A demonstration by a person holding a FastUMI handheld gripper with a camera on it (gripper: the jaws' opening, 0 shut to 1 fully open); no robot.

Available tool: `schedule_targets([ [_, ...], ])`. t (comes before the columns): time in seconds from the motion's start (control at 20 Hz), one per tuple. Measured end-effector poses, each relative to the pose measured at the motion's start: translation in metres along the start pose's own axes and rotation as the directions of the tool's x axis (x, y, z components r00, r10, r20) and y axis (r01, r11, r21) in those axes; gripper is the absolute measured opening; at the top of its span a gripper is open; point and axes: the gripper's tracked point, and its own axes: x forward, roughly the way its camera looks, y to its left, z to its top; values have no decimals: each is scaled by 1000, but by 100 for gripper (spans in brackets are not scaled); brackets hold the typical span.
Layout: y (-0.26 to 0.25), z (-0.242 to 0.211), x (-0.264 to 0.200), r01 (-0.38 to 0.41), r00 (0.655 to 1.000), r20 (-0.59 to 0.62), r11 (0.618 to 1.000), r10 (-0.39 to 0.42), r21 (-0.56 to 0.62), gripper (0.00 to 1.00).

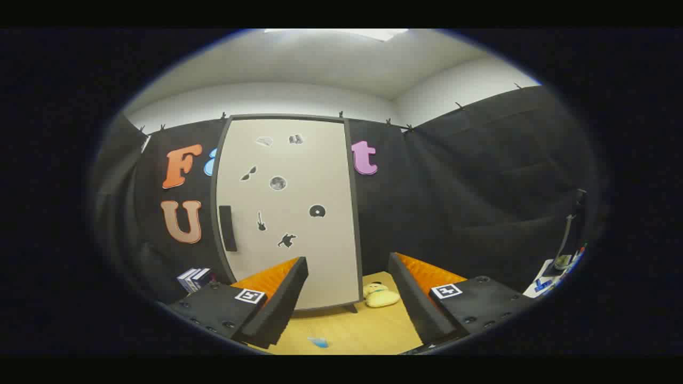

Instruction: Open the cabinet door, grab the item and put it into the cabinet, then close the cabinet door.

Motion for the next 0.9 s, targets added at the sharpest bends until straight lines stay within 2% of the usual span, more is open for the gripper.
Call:
schedule_targets([
  [0.9, -3, -5, -14, 12, 999, -42, 1000, -12, 2, 98],
])
